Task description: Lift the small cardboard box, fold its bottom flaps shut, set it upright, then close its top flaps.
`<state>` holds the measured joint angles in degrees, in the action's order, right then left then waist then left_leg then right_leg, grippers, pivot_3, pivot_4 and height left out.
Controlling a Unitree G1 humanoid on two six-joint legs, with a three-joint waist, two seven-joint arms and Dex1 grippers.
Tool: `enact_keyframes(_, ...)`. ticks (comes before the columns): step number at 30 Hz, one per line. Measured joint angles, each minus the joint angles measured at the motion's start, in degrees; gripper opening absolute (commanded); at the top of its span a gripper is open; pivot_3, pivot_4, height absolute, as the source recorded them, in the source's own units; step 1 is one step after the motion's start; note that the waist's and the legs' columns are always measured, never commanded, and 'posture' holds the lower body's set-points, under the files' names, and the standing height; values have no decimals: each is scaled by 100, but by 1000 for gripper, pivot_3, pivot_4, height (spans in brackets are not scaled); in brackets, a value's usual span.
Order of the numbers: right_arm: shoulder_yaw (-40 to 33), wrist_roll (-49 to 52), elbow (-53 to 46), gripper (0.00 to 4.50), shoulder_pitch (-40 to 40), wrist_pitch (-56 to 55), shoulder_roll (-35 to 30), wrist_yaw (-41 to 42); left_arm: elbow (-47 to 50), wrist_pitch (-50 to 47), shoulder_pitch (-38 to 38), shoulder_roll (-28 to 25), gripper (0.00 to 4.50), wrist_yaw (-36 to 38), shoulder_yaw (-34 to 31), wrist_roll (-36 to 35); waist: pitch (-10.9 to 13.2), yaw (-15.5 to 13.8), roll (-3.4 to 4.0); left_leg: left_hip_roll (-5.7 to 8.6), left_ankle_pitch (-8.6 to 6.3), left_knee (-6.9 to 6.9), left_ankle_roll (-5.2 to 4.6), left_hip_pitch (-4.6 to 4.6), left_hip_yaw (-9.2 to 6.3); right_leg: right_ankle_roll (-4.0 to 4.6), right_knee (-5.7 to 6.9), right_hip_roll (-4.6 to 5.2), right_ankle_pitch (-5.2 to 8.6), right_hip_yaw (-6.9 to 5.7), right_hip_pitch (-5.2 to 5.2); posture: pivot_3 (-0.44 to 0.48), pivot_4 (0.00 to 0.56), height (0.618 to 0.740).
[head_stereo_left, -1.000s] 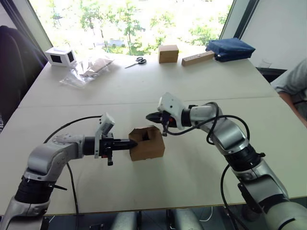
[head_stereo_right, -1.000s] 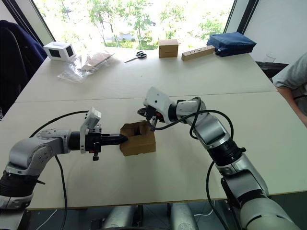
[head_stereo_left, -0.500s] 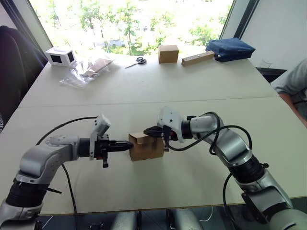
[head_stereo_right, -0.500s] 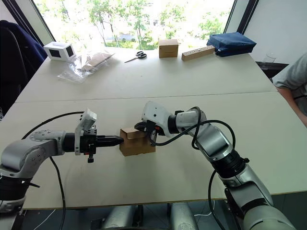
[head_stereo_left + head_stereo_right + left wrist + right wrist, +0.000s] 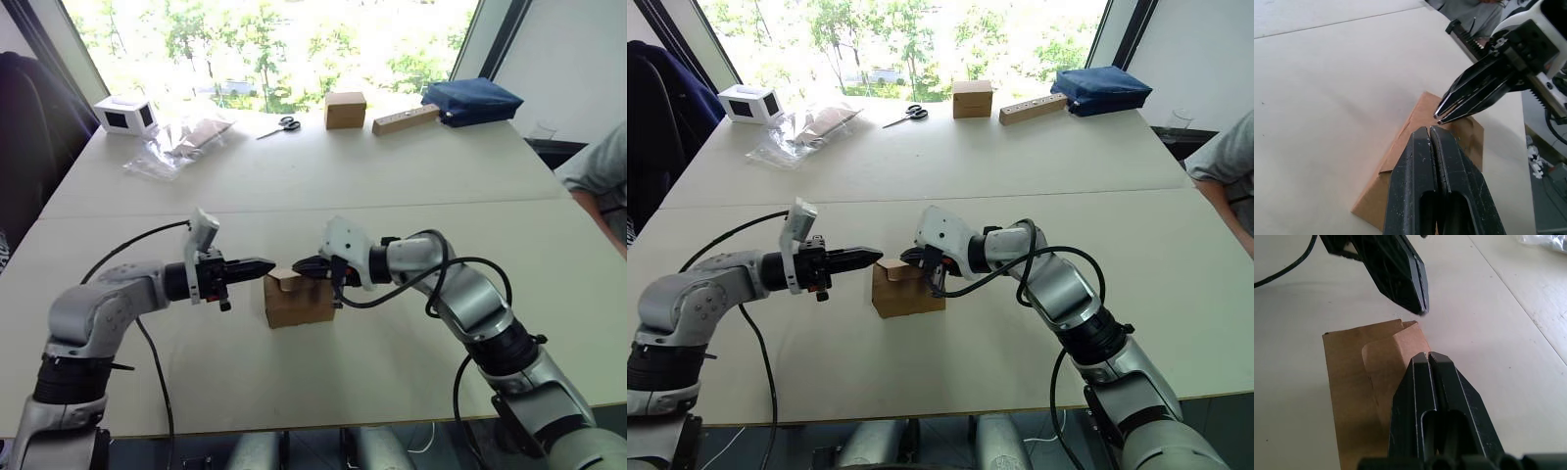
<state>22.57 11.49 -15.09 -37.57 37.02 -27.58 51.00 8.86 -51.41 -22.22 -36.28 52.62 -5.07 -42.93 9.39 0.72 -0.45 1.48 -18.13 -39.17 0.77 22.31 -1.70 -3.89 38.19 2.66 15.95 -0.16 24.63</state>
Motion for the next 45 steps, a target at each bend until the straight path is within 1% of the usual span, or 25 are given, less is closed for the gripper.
enact_keyframes(6,-41,10,-126,0,13,82,-12,-33,-207,233,-55,166,19,-40,222,247,0,0,0,0,5,0,9,0,0,0,0,0,0,0,0,0,150,740)
enact_keyframes(19,-134,138,-751,0,313,380,-135,-25,-197,396,-42,141,19,72,388,425,0,-3,0,0,0,0,0,0,-1,0,-2,0,0,0,-1,0,150,740)
enact_keyframes(23,-125,201,-961,0,353,387,-344,60,-197,462,-41,141,19,90,404,510,0,-9,0,0,0,0,0,0,-1,0,-4,0,0,0,-2,0,150,740)
enact_keyframes(29,21,73,-1017,0,444,260,-583,138,-200,464,-42,156,19,91,402,520,0,-5,0,0,-1,0,-1,0,-1,0,-4,0,0,0,-2,0,150,740)
enact_keyframes(45,530,-516,-1001,0,443,-148,-612,147,-199,449,-20,215,19,92,402,502,0,-8,0,0,0,-1,1,0,-1,0,-4,0,0,0,-3,0,150,740)
